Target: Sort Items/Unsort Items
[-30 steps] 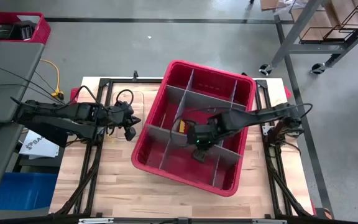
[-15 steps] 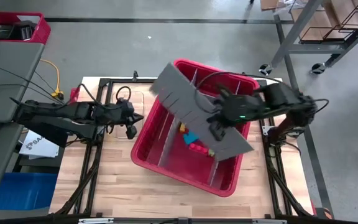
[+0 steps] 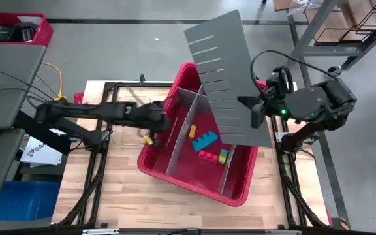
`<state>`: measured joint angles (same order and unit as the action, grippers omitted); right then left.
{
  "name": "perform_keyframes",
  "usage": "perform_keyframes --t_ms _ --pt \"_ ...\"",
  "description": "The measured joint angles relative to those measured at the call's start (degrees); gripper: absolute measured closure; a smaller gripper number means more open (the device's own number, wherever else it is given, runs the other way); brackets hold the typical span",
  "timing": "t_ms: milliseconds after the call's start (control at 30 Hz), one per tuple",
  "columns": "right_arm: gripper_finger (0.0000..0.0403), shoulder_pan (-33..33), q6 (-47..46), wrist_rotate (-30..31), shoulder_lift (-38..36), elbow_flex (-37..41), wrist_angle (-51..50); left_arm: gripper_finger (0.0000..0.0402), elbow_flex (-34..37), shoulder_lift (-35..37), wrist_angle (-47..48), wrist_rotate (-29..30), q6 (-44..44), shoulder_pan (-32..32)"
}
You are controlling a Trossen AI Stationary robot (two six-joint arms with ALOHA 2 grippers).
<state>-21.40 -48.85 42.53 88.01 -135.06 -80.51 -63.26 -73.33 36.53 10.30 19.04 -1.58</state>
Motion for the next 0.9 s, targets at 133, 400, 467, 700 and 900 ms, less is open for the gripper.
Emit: perform_keyframes --t_ms 133,400,467,700,900 --pt "0.0403 -1.0 1.9 0.5 -0.4 0.1 3.4 0.0401 -4.9 -9.3 6.3 1.9 1.5 -2.7" --pt "0.0403 -2.7 -6.2 4.8 -0.7 0.1 -2.9 0.0401 -10.0 -14.7 28.0 0.2 -14.6 -3.3" --pt "0.0403 -2.8 -11.7 6.7 -0.7 0.1 -8.3 0.0401 -9.7 -14.0 32.5 -1.9 -20.4 -2.1" --pt "0.0403 1.4 -21.4 8.1 -0.9 3.0 -9.1 0.0401 -9.8 -13.1 37.7 -1.9 -29.4 1.8" --pt "0.0403 9.4 -18.4 14.5 -0.6 8.0 -9.6 0.0401 -9.9 -13.0 34.1 -2.3 -29.5 2.5"
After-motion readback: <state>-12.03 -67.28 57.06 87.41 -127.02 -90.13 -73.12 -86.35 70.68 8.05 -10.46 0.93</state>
